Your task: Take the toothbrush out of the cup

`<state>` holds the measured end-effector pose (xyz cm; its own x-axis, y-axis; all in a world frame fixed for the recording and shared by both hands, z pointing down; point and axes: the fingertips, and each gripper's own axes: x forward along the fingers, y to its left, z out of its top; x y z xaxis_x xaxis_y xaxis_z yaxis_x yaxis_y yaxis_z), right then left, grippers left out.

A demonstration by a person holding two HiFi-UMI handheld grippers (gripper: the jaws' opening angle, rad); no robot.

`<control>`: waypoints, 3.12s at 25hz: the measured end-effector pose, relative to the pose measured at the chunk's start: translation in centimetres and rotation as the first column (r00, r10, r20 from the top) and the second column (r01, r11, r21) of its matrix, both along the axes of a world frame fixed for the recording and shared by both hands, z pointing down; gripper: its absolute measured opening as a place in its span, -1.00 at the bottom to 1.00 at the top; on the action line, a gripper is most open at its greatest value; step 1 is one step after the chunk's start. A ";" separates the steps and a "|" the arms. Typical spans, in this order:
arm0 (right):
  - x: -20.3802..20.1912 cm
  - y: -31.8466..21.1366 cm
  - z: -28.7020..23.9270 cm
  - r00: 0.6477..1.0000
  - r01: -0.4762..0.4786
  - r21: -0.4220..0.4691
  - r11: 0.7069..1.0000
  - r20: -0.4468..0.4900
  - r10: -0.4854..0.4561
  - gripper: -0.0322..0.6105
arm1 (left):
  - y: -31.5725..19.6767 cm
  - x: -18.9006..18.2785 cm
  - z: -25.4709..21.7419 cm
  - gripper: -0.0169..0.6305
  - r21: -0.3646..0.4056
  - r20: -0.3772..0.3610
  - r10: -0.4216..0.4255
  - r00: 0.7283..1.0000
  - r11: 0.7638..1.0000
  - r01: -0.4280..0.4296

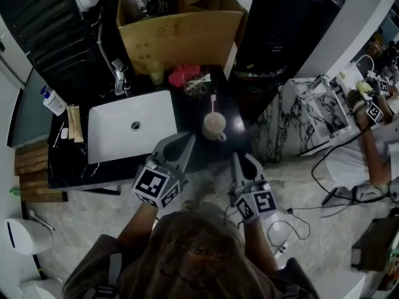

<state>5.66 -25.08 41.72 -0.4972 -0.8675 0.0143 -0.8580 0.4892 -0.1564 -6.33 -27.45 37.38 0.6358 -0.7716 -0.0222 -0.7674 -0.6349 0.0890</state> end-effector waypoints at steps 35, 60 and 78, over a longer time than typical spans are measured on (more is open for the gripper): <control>2.2 -7.7 1.9 0.995 0.102 -0.055 0.993 0.029 -0.100 -0.89 | -11.8 5.4 7.2 0.02 -0.223 0.056 0.019 0.998 0.975 -0.006; 3.2 -8.8 2.6 0.994 0.106 -0.055 0.993 0.040 -0.104 -0.89 | -17.2 7.1 14.3 -0.57 -0.415 0.082 0.092 0.992 0.908 -0.050; 3.4 -8.2 3.6 0.994 0.103 -0.095 0.990 0.044 -0.099 -0.89 | -16.9 7.2 12.8 -0.88 -0.362 0.077 0.071 0.995 0.931 -0.038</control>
<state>9.10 -33.27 45.35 -0.5840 -0.8083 0.0748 -0.7973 0.5538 -0.2401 0.85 -44.30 50.17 0.6640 -0.6815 0.3076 -0.7475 -0.6139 0.2536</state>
